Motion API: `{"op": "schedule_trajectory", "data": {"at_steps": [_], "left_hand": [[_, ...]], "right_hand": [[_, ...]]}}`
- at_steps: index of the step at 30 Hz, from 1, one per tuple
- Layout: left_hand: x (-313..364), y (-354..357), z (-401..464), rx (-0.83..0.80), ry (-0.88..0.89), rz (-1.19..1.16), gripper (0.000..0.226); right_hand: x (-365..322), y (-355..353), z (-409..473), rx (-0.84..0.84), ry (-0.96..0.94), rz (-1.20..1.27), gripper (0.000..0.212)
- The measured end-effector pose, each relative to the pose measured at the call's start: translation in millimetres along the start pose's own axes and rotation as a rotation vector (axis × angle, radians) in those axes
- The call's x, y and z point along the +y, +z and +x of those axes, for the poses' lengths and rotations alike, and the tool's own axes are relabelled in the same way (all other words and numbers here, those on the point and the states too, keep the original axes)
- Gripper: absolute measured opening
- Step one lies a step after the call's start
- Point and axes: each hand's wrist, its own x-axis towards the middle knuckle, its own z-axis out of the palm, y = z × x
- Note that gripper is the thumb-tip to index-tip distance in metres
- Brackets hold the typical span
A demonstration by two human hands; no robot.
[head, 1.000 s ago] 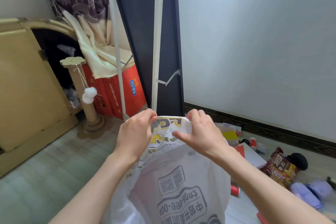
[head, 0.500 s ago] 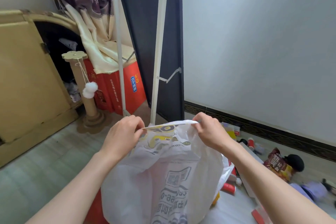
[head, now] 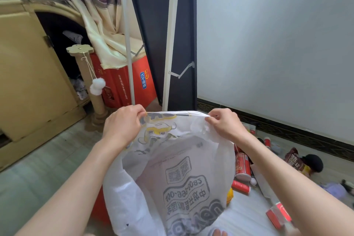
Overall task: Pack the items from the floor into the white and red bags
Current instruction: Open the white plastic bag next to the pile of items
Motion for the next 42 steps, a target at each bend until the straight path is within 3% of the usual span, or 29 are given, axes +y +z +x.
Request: {"op": "schedule_trajectory", "data": {"at_steps": [4,8,10,14,20,22,24,26,28,31,34,37,42], "left_hand": [[1,3,10,-0.103,0.033,0.066,0.021],[-3,27,31,-0.057,0.242,0.237,0.019],[-8,48,35,-0.023,0.316,0.297,0.013],[-16,100,23,0.010,0.419,0.381,0.041],[-36,183,-19,-0.213,0.801,0.474,0.030],[-52,203,-18,-0.309,0.768,0.541,0.027],[-64,216,-7,-0.487,0.619,0.577,0.060],[-71,222,5,-0.619,0.517,0.570,0.082],[-79,237,13,-0.696,0.481,0.527,0.082],[-82,255,18,-0.751,0.477,0.530,0.091],[-100,274,19,-0.750,0.511,0.545,0.093],[-124,288,16,-0.756,0.561,0.623,0.098],[-166,314,27,-0.699,0.535,0.814,0.103]], "right_hand": [[5,1,10,-0.141,0.094,-0.017,0.024],[13,12,29,-0.307,0.202,-0.070,0.030],[26,27,38,-0.303,0.220,-0.118,0.028],[59,67,55,-0.360,0.254,-0.254,0.016],[81,112,91,-0.195,0.255,-0.334,0.030],[79,122,100,-0.122,0.183,-0.422,0.027],[78,131,105,0.026,0.016,-0.566,0.026],[74,143,105,0.207,-0.299,-0.637,0.033],[63,161,94,0.284,-0.659,-0.561,0.030],[55,192,66,0.052,-0.920,-0.484,0.019],[72,218,49,-0.408,-0.746,-0.597,0.054],[96,225,41,-0.762,-0.544,-0.676,0.092],[137,237,30,-0.971,-0.474,-0.658,0.111]]}}
